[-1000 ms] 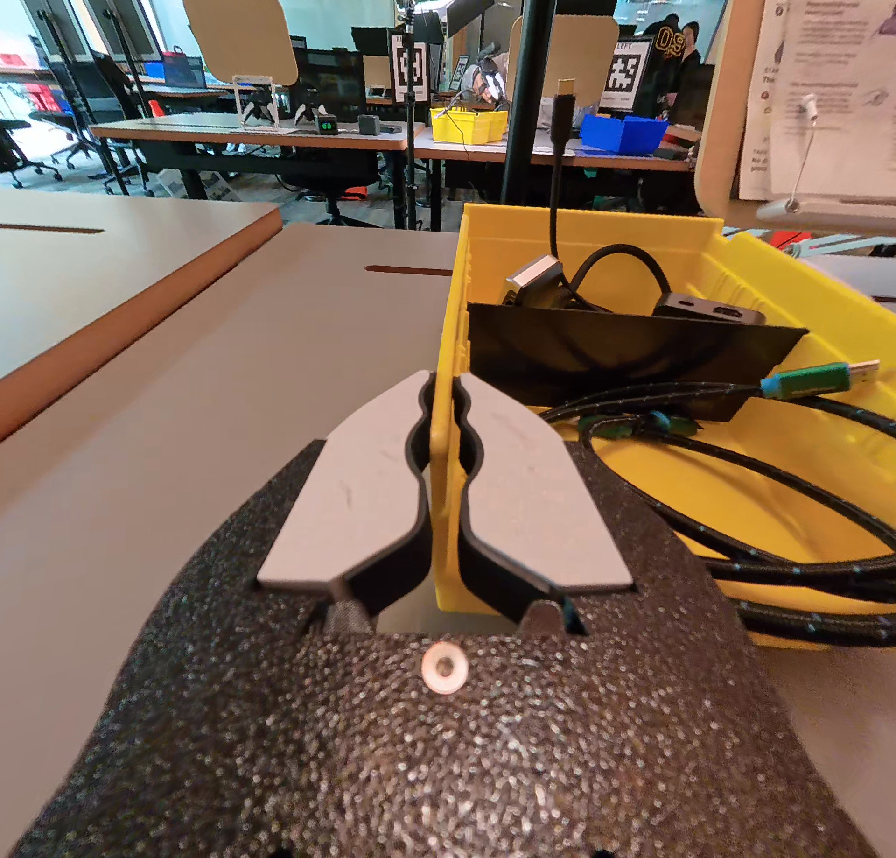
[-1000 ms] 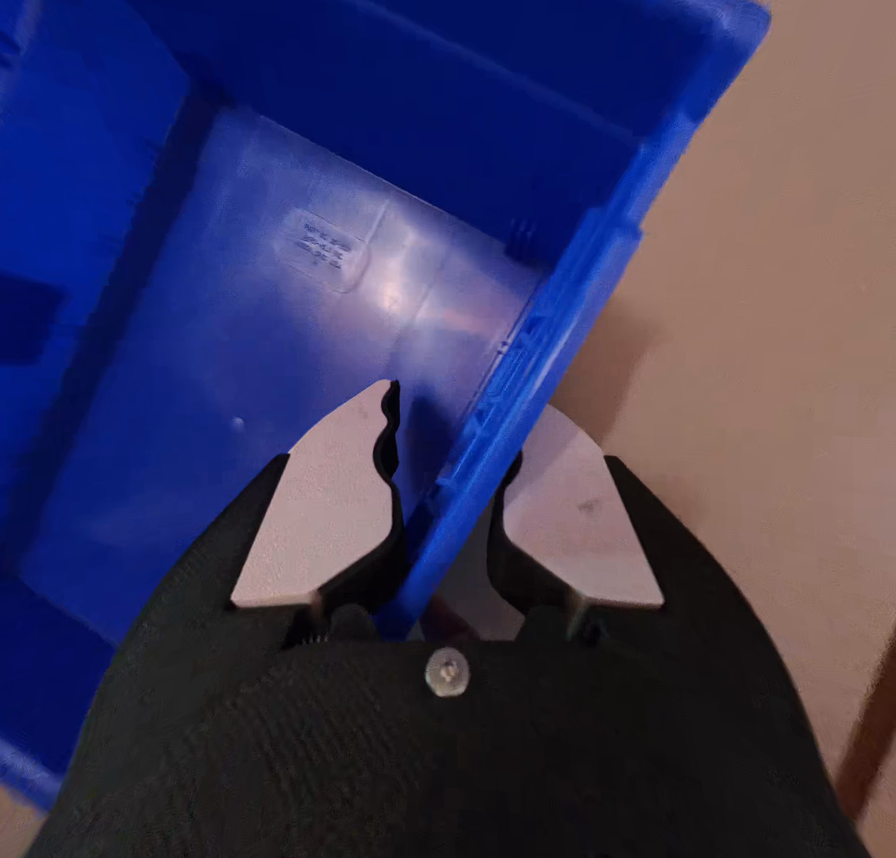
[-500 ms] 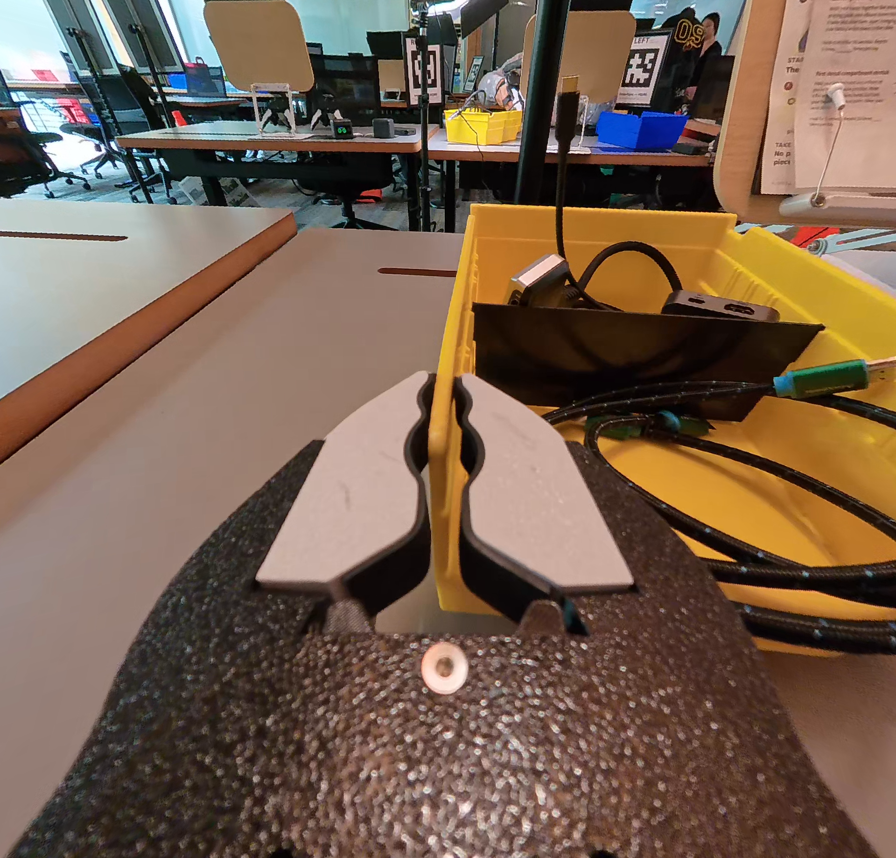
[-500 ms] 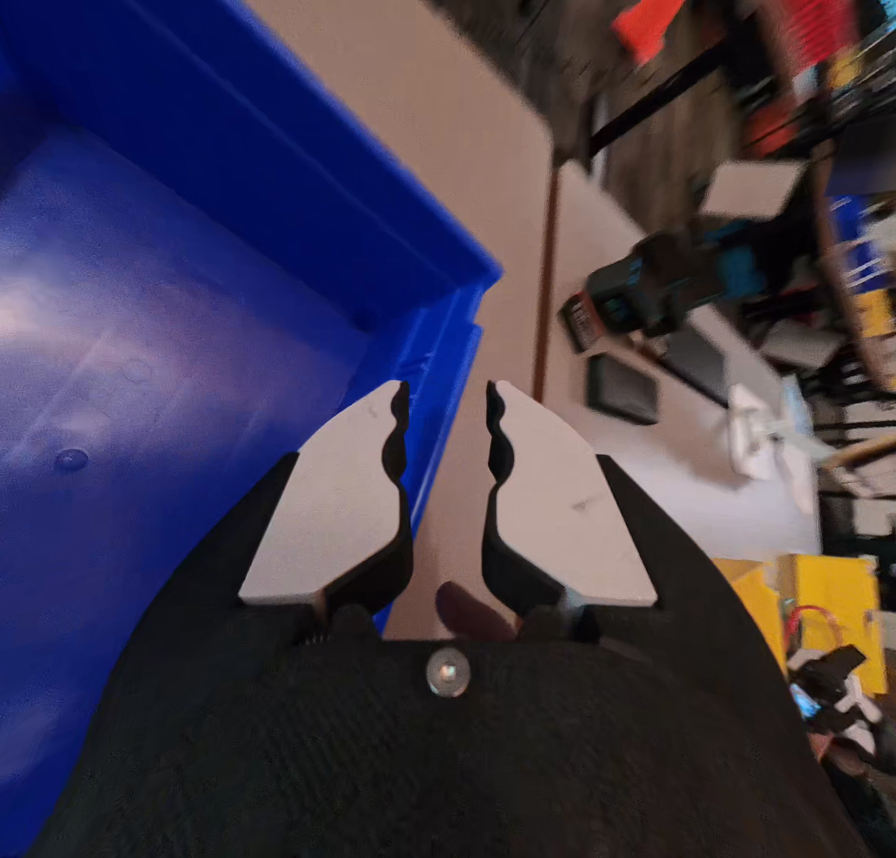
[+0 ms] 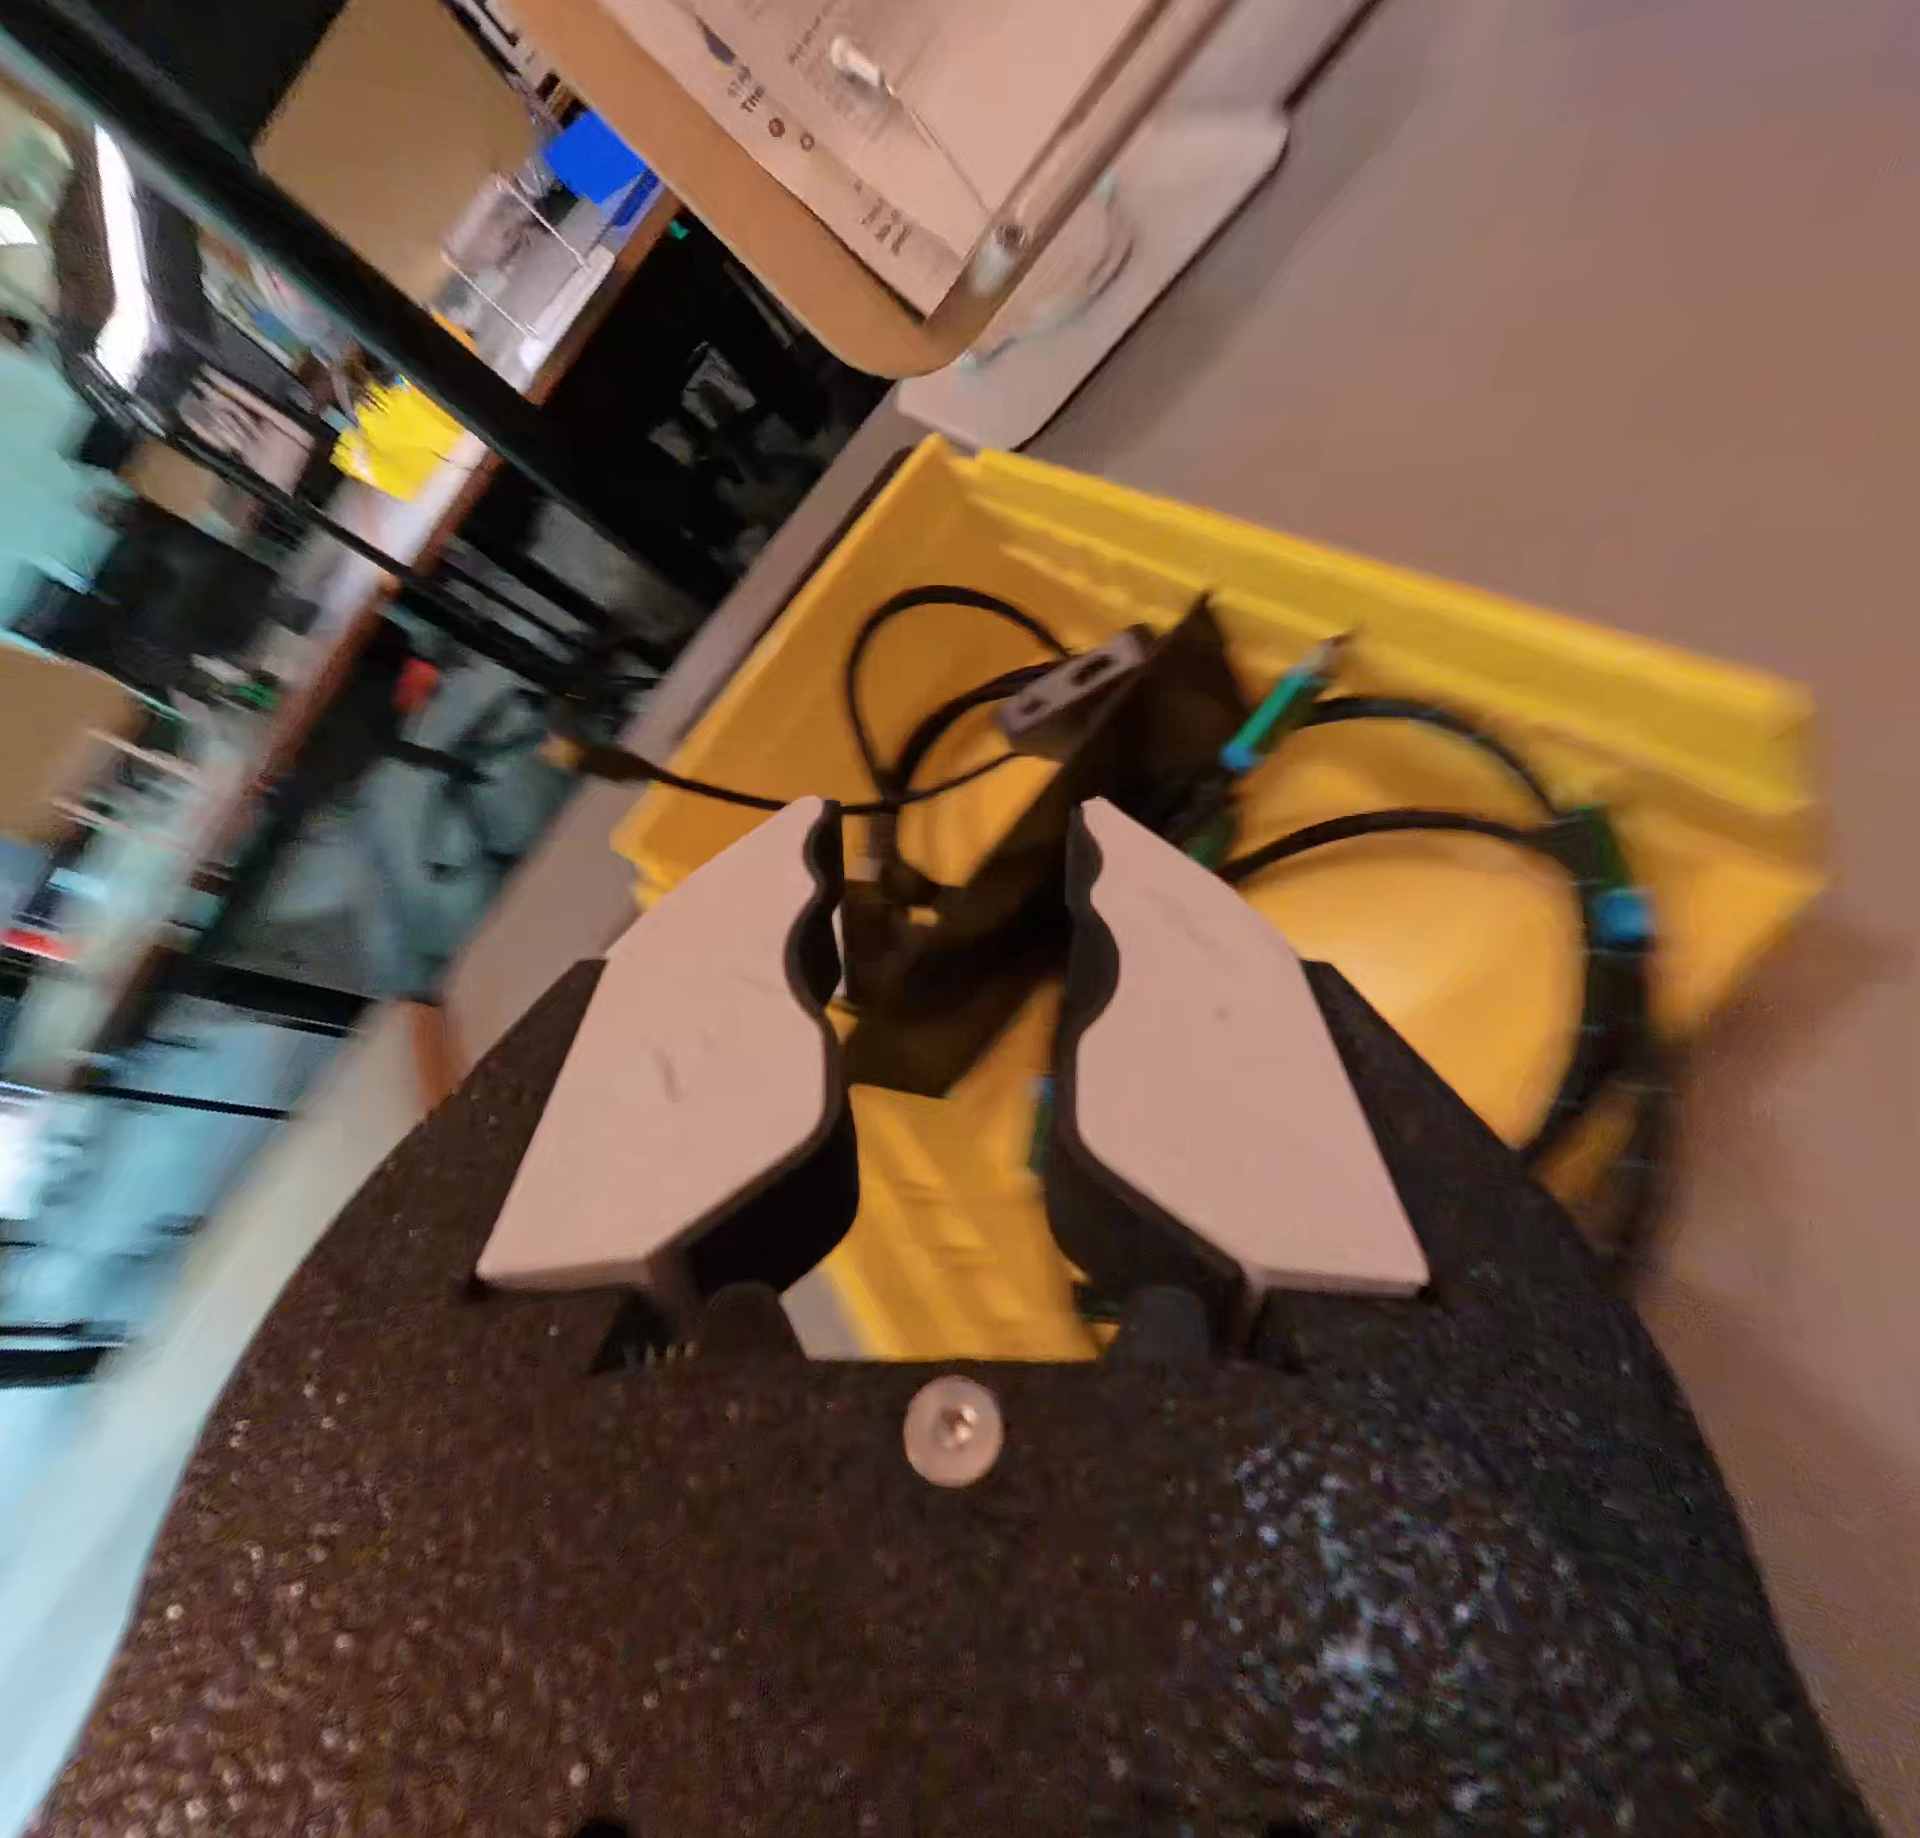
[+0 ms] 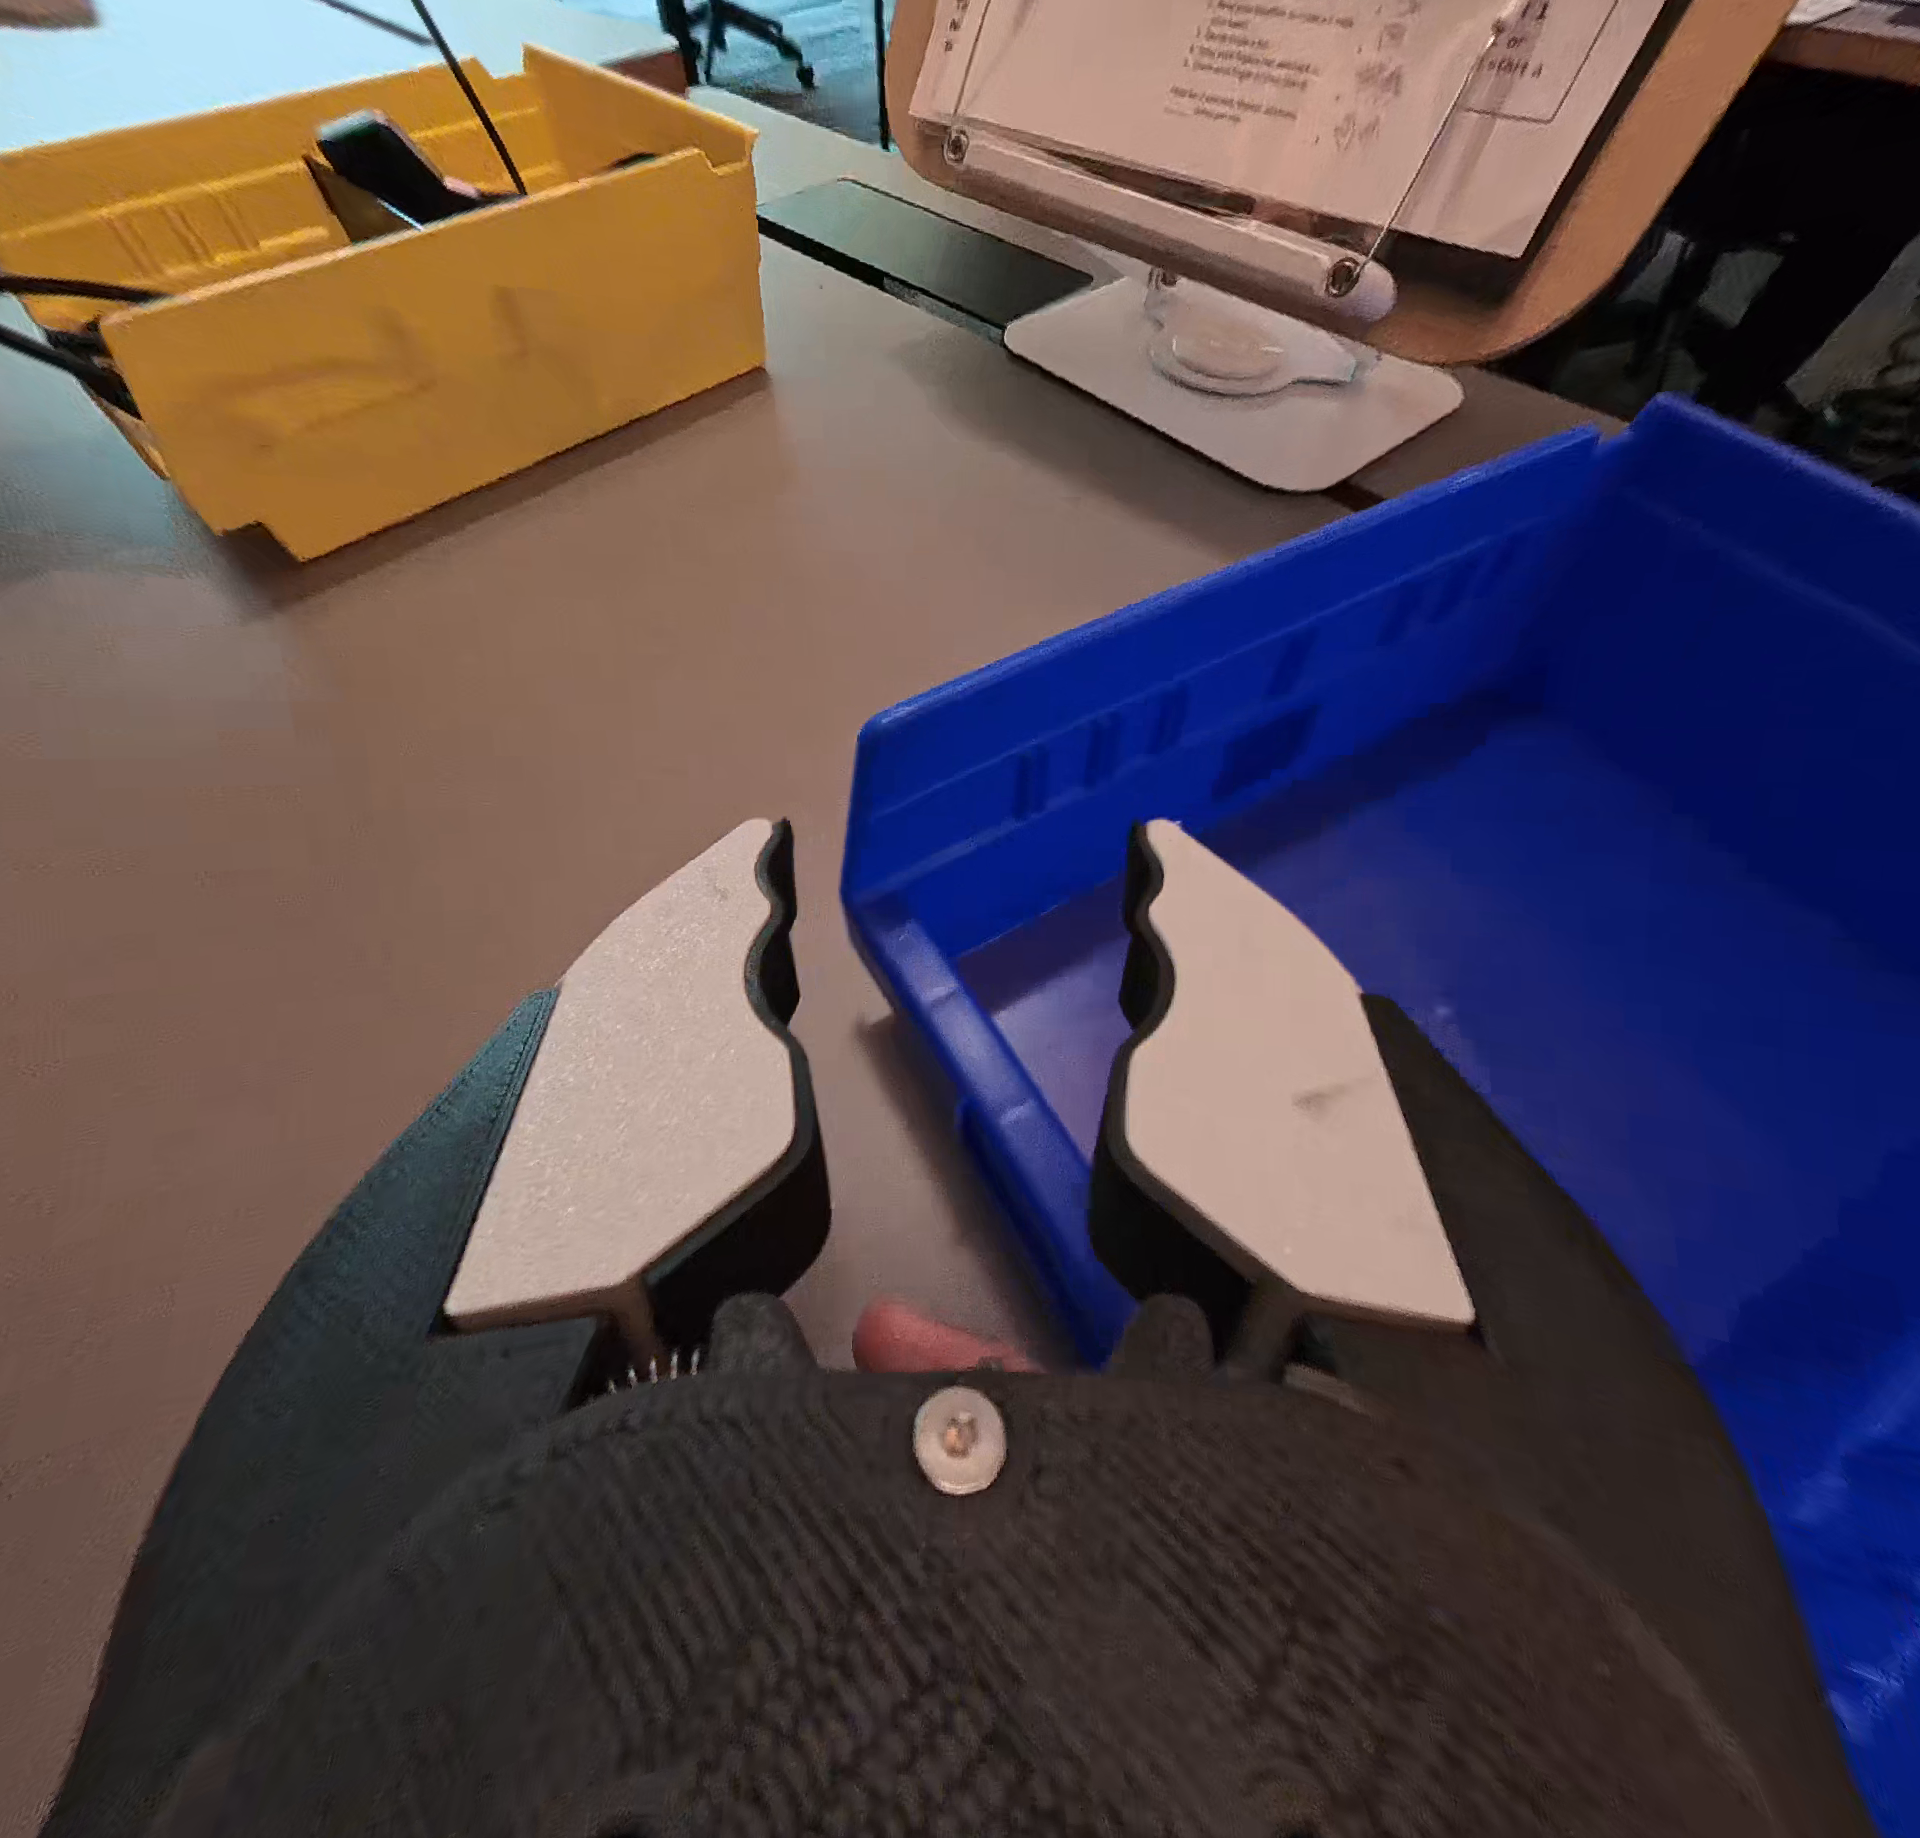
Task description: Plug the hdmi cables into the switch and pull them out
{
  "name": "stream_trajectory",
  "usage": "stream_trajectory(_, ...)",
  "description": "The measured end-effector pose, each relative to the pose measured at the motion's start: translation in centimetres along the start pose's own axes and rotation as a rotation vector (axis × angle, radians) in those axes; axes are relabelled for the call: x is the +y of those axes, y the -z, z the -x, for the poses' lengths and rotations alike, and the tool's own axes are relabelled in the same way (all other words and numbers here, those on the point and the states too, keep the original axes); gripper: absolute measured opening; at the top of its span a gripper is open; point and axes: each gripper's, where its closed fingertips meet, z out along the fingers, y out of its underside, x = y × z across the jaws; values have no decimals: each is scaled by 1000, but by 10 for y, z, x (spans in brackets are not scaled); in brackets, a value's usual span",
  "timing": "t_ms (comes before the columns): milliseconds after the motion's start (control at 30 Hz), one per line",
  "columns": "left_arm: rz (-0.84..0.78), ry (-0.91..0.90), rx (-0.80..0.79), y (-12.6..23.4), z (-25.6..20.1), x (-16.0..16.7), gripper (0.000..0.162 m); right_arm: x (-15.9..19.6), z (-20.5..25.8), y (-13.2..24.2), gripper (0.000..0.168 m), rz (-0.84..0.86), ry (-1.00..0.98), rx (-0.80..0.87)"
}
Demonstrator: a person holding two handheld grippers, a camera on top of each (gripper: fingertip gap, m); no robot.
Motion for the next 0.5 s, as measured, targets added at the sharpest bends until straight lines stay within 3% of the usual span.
stream_trajectory(67, 76, -235, 81, -19, 11, -12, 43, -1, 4, 0, 59, -9, -15, -28)
stream_trajectory(167, 258, -398, 275, -54, 17, -11, 55, -5, 5, 2, 59, -16, 11, 2)
stream_trajectory(233, 336, -443, 344, -79, 20, -9, 62, -7, 9, 4, 59, -18, 34, 6)
stream_trajectory(333, 425, -520, 452, -109, 9, 1, 59, -6, 13, 7, 60, 7, 54, 5)
stream_trajectory(500, 605, -547, 630, -128, -18, 38, 52, -1, 19, 11, 60, 33, 100, -23)
